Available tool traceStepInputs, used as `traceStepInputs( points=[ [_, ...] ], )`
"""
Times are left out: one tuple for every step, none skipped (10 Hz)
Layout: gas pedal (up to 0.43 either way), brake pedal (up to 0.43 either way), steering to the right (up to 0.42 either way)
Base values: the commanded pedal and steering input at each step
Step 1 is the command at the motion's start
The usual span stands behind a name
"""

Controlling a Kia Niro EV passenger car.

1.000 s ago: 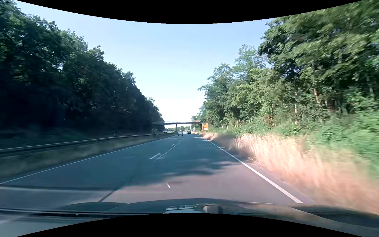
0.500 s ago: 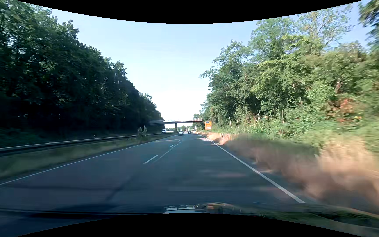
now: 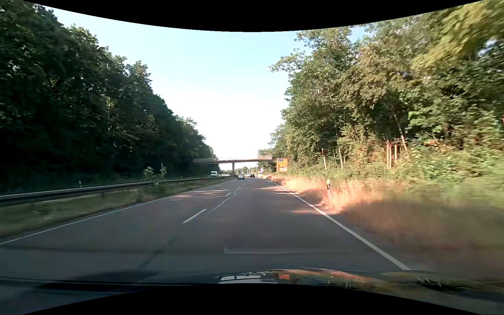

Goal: Follow the waypoints while adhering to traffic rules and regulations

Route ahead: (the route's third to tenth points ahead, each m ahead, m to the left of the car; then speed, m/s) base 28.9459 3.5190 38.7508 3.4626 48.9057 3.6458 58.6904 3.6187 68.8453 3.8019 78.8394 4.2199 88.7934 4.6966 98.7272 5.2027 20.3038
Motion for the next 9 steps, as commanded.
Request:
traceStepInputs(
  points=[
    [0.138, 0.000, -0.003],
    [0.138, 0.000, -0.004],
    [0.138, 0.000, -0.003],
    [0.138, 0.000, -0.004],
    [0.138, 0.000, -0.004],
    [0.138, 0.000, -0.004],
    [0.138, 0.000, -0.003],
    [0.138, 0.000, -0.004],
    [0.138, 0.000, -0.004]
  ],
)
